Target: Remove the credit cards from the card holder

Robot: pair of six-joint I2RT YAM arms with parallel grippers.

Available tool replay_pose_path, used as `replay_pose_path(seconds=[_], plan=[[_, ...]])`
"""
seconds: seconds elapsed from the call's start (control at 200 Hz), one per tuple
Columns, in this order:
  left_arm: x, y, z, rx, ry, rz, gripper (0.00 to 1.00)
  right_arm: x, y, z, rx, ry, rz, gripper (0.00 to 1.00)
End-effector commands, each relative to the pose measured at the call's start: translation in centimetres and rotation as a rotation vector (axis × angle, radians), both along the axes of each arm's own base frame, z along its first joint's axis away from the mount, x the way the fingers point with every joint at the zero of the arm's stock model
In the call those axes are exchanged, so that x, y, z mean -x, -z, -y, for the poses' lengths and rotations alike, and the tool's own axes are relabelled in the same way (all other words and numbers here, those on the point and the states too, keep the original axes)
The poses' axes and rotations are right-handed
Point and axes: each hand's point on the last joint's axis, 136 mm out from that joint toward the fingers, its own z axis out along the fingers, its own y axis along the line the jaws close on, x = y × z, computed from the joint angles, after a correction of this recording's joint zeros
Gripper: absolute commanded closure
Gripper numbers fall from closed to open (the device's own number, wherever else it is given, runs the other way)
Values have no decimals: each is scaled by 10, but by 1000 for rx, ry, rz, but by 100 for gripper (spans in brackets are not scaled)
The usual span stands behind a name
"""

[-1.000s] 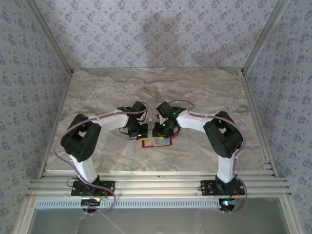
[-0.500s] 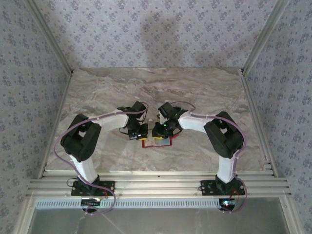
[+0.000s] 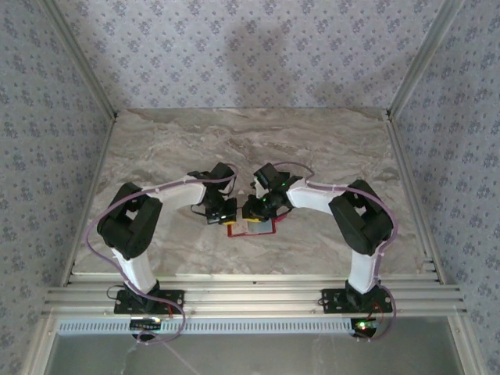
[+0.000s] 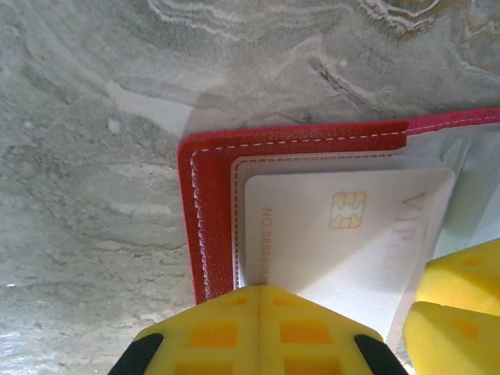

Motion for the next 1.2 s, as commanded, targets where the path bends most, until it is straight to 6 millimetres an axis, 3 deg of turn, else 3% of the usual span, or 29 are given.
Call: replay_pose_path(seconds=[0.0,0.435,1.199], plan=[[12,14,-9,-45,1,-38,95,6,9,0,8,-7,-40,76],[11,13,-9,-44,-2,-36,95,5,-3,-16,-167,9,-55,77],[11,12,-10,-58,2,-32,95,3,-11,1,-255,94,-41,83]])
